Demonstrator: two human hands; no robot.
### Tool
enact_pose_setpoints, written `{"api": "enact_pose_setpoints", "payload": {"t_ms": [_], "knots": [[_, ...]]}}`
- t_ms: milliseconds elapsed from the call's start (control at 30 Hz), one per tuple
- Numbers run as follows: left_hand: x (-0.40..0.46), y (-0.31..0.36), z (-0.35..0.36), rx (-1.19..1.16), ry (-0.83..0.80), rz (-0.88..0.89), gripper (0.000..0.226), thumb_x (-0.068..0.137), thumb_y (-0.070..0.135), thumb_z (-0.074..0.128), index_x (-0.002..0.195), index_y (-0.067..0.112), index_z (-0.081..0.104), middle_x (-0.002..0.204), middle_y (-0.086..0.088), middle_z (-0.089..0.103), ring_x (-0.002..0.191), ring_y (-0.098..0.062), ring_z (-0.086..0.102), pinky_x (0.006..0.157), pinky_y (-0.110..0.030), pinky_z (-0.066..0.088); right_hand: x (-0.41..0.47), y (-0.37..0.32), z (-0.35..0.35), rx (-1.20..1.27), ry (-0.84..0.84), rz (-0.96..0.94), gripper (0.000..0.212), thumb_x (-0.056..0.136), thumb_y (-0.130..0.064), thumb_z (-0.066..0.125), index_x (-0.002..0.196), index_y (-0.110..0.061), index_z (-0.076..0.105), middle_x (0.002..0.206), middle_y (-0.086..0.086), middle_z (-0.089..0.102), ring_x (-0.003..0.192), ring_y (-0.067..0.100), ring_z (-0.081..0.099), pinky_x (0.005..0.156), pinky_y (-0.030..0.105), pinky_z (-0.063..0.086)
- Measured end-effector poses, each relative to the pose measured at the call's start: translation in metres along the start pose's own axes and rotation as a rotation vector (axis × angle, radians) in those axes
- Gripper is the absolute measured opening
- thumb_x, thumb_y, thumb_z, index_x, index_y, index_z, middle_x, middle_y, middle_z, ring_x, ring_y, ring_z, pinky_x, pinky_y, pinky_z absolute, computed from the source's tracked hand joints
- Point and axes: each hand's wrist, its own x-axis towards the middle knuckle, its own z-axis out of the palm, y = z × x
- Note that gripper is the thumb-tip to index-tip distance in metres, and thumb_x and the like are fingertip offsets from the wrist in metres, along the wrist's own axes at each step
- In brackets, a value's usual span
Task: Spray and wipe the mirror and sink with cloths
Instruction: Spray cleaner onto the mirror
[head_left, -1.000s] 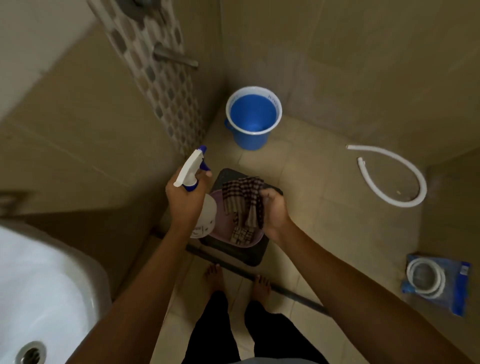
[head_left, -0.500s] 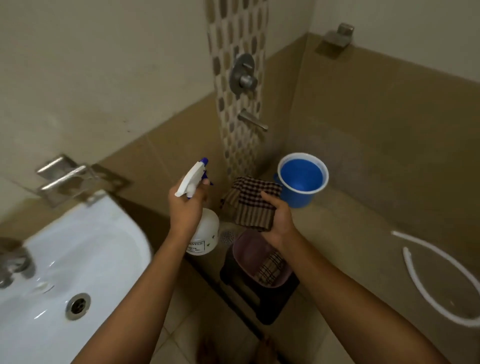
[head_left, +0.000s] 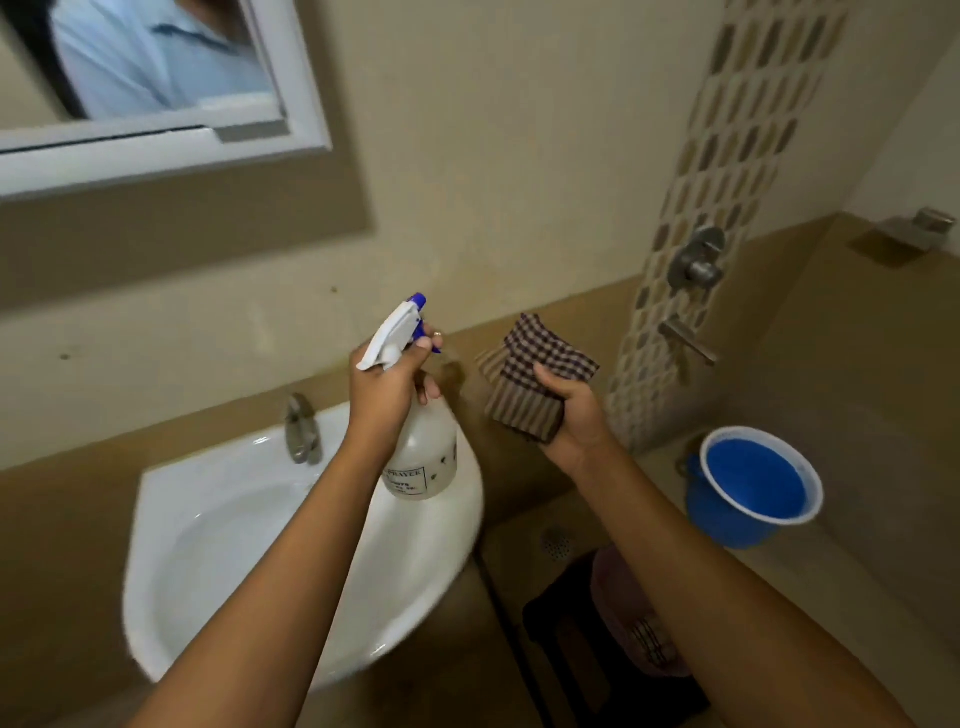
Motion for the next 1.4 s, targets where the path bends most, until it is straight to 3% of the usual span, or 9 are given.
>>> {"api": "enact_pose_setpoints", "payload": {"t_ms": [267, 433, 600, 767, 900, 967, 1200, 1333, 1400], "knots": [[-0.018, 0.064, -0.119, -0.016, 0.089, 0.070, 0.015, 0.091, 0.006, 0.061, 0.104, -0.001, 0.067, 0.091, -0.014, 0.067, 0.041, -0.025, 0.046, 0.049, -0.032, 0.038, -0.017, 0.045, 0.141, -0.009, -0.228, 0.010, 0.026, 0.099, -0.021, 0.051, 0.116, -0.008, 0.065, 0.121, 0.017, 0.068, 0.109, 0.034, 0.065, 0.103, 0.053, 0.046], [-0.033, 0.102, -0.178, 0.033, 0.148, 0.133, 0.008, 0.092, 0.006, 0.062, 0.096, 0.002, 0.068, 0.096, -0.017, 0.071, 0.043, -0.027, 0.049, 0.046, -0.031, 0.040, -0.032, 0.067, 0.219, -0.036, -0.380, 0.001, 0.034, 0.100, -0.029, 0.048, 0.120, -0.007, 0.064, 0.121, 0.017, 0.069, 0.112, 0.035, 0.064, 0.097, 0.051, 0.050], [-0.046, 0.138, -0.217, 0.068, 0.210, 0.178, 0.012, 0.093, 0.010, 0.061, 0.099, 0.003, 0.068, 0.090, -0.012, 0.073, 0.044, -0.026, 0.049, 0.044, -0.028, 0.040, -0.044, 0.073, 0.274, -0.034, -0.506, 0.003, 0.043, 0.097, -0.038, 0.053, 0.126, -0.007, 0.063, 0.129, 0.017, 0.066, 0.123, 0.036, 0.060, 0.107, 0.054, 0.043], [-0.052, 0.177, -0.224, 0.072, 0.250, 0.261, 0.014, 0.095, 0.013, 0.061, 0.102, 0.005, 0.070, 0.089, -0.018, 0.071, 0.044, -0.026, 0.048, 0.045, -0.029, 0.037, -0.055, 0.059, 0.323, -0.005, -0.658, -0.009, 0.046, 0.099, -0.044, 0.048, 0.117, -0.007, 0.069, 0.120, 0.015, 0.070, 0.110, 0.030, 0.066, 0.107, 0.051, 0.044], [-0.050, 0.209, -0.213, 0.090, 0.254, 0.329, 0.015, 0.095, 0.014, 0.061, 0.100, 0.002, 0.068, 0.084, -0.014, 0.072, 0.040, -0.025, 0.047, 0.043, -0.028, 0.036, -0.058, 0.041, 0.361, 0.035, -0.737, -0.031, 0.059, 0.099, -0.051, 0.046, 0.136, -0.006, 0.056, 0.133, 0.019, 0.062, 0.122, 0.034, 0.060, 0.106, 0.052, 0.044], [-0.047, 0.224, -0.206, 0.116, 0.256, 0.358, 0.017, 0.095, 0.014, 0.061, 0.102, 0.000, 0.067, 0.085, -0.015, 0.071, 0.037, -0.023, 0.048, 0.041, -0.028, 0.037, -0.059, 0.029, 0.376, 0.047, -0.768, -0.041, 0.059, 0.098, -0.052, 0.045, 0.132, -0.006, 0.058, 0.128, 0.018, 0.065, 0.115, 0.032, 0.064, 0.101, 0.050, 0.048], [-0.023, 0.264, -0.193, 0.270, 0.330, 0.463, 0.018, 0.093, 0.020, 0.064, 0.104, 0.005, 0.066, 0.080, -0.016, 0.069, 0.038, -0.023, 0.051, 0.043, -0.030, 0.043, -0.050, -0.004, 0.418, 0.019, -0.730, -0.093, 0.070, 0.090, -0.067, 0.049, 0.135, -0.014, 0.059, 0.134, 0.016, 0.062, 0.125, 0.036, 0.057, 0.107, 0.053, 0.045], [-0.014, 0.276, -0.180, 0.404, 0.346, 0.518, 0.002, 0.093, 0.021, 0.065, 0.091, 0.021, 0.066, 0.064, -0.003, 0.062, 0.039, -0.014, 0.053, 0.041, -0.026, 0.045, -0.045, -0.013, 0.423, 0.008, -0.691, -0.101, 0.069, 0.089, -0.071, 0.047, 0.134, -0.020, 0.059, 0.130, 0.013, 0.065, 0.121, 0.033, 0.060, 0.094, 0.048, 0.055], [-0.011, 0.279, -0.173, 0.457, 0.355, 0.555, 0.016, 0.093, 0.022, 0.066, 0.081, 0.033, 0.061, 0.061, 0.001, 0.061, 0.039, -0.010, 0.053, 0.040, -0.024, 0.046, -0.045, -0.016, 0.424, 0.025, -0.686, -0.095, 0.062, 0.091, -0.069, 0.044, 0.125, -0.022, 0.064, 0.121, 0.011, 0.070, 0.115, 0.031, 0.063, 0.087, 0.045, 0.055]]}}
